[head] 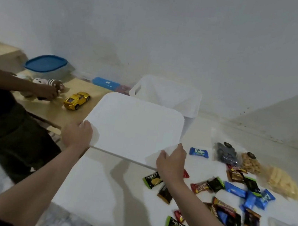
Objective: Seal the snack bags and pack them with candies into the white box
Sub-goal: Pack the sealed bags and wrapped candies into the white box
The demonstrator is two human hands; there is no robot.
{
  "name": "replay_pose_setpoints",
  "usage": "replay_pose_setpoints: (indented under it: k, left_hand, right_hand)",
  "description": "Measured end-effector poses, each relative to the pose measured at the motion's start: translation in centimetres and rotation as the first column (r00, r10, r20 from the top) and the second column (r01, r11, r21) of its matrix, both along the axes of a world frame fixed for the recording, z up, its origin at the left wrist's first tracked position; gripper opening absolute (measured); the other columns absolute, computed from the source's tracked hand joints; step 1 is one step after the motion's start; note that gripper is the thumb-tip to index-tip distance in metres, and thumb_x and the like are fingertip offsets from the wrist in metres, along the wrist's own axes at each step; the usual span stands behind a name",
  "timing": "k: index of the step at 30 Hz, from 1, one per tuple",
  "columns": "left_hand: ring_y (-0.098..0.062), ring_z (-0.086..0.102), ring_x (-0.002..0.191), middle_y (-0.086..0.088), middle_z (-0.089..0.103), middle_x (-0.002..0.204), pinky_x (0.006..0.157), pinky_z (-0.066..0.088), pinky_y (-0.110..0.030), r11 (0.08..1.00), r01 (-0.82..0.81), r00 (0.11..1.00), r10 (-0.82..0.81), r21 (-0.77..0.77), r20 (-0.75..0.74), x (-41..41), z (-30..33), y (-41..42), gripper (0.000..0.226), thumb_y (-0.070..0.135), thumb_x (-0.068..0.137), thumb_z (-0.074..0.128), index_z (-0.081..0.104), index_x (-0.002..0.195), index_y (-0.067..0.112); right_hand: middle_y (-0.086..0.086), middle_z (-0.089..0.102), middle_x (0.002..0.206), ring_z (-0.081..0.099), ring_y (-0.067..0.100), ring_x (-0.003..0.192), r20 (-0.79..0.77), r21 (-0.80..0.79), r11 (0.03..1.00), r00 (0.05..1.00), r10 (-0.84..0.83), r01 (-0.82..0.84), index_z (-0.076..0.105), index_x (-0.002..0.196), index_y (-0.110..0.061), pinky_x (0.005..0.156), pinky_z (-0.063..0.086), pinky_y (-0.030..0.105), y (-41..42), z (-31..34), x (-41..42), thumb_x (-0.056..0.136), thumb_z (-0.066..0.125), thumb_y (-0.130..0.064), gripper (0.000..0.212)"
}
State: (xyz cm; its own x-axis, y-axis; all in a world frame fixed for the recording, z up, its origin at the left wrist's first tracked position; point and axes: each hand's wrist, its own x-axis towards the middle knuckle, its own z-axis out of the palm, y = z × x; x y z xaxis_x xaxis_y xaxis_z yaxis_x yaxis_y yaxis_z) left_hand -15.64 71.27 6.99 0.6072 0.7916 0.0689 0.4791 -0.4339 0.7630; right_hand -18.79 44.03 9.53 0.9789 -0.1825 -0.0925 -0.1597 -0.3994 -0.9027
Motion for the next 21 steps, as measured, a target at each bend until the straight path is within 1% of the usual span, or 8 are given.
replay_pose_setpoints:
  k: [3,5,6,8,10,14,18,21]
  left_hand:
    - [-0.036,0.055,0.102,-0.018,0.063,0.107,0.089,0.044,-0.046,0.991,-0.061,0.988,0.077,0.117,-0.137,-4.3,-2.1,0.2,0.041,0.036,0.09,0.046,0.067,0.108,0.006]
    - [-0.037,0.054,0.1,-0.019,0.062,0.105,0.088,0.044,-0.047,0.986,-0.058,0.973,0.09,0.153,-0.211,-6.8,-3.9,0.7,0.043,0.038,0.091,0.045,0.065,0.109,0.004]
    - [-0.038,0.054,0.097,-0.02,0.062,0.103,0.087,0.045,-0.047,0.985,-0.058,0.966,0.097,0.165,-0.238,-8.0,-4.6,0.9,0.042,0.037,0.092,0.045,0.065,0.107,0.004]
    - [-0.039,0.052,0.098,-0.02,0.062,0.099,0.087,0.045,-0.048,0.978,-0.044,0.958,0.1,0.204,-0.27,-9.9,-6.0,1.5,0.039,0.036,0.093,0.045,0.066,0.103,0.005]
    - [-0.041,0.049,0.101,-0.021,0.062,0.098,0.087,0.044,-0.049,0.969,-0.024,0.954,0.096,0.245,-0.284,-11.5,-7.1,2.2,0.039,0.035,0.092,0.046,0.066,0.103,0.003]
    - [-0.044,0.047,0.103,-0.025,0.059,0.107,0.086,0.041,-0.05,0.951,-0.007,0.936,0.116,0.309,-0.334,-12.6,-8.7,3.7,0.04,0.033,0.091,0.049,0.06,0.114,0.001]
    - [-0.044,0.046,0.107,-0.022,0.058,0.113,0.087,0.041,-0.052,0.952,0.11,0.897,0.029,0.285,-0.442,-12.1,-10.6,4.3,0.042,0.034,0.087,0.054,0.055,0.115,0.002]
    - [-0.042,0.042,0.117,-0.019,0.05,0.129,0.092,0.039,-0.051,0.954,0.215,0.827,-0.063,0.21,-0.558,-11.8,-12.2,3.4,0.058,0.041,0.086,0.055,0.044,0.131,0.006]
  right_hand:
    - [0.012,0.038,0.124,0.046,0.024,0.105,-0.045,-0.027,0.998,0.998,0.049,-0.05,0.037,0.123,0.002,0.09,0.04,0.028,0.4,-2.8,-2.8,0.09,0.052,-0.007,0.038]
    - [0.016,0.037,0.135,0.043,0.03,0.122,-0.071,-0.021,0.996,0.994,0.088,-0.09,0.032,0.134,0.001,0.104,0.038,0.035,0.7,-4.9,-4.5,0.088,0.053,-0.007,0.051]
    - [0.016,0.034,0.138,0.039,0.03,0.127,-0.095,-0.017,0.992,0.988,0.12,-0.122,0.026,0.139,-0.001,0.107,0.034,0.034,0.9,-5.8,-5.2,0.089,0.053,-0.007,0.057]
    - [0.014,0.029,0.142,0.031,0.028,0.133,-0.151,-0.019,0.982,0.972,0.182,-0.187,0.015,0.145,-0.002,0.105,0.026,0.025,1.4,-7.4,-6.4,0.092,0.05,-0.009,0.064]
    - [0.014,0.027,0.146,0.03,0.026,0.135,-0.204,-0.014,0.972,0.952,0.229,-0.236,0.014,0.146,-0.002,0.098,0.024,0.02,2.0,-9.3,-7.1,0.094,0.048,-0.012,0.062]
    - [0.015,0.028,0.148,0.031,0.026,0.137,-0.299,-0.046,0.944,0.907,0.298,-0.325,0.021,0.145,-0.004,0.108,0.03,0.03,3.4,-11.7,-7.6,0.097,0.044,-0.021,0.055]
    - [0.014,0.004,0.158,0.009,0.026,0.146,-0.343,-0.114,0.914,0.879,0.331,-0.389,0.008,0.149,-0.003,0.113,0.021,0.029,4.0,-12.9,-7.2,0.1,0.036,-0.021,0.059]
    - [0.014,-0.008,0.158,0.012,0.028,0.146,-0.365,-0.197,0.895,0.877,0.312,-0.401,0.004,0.15,-0.004,0.11,0.027,0.029,3.6,-13.8,-6.9,0.101,0.033,-0.021,0.06]
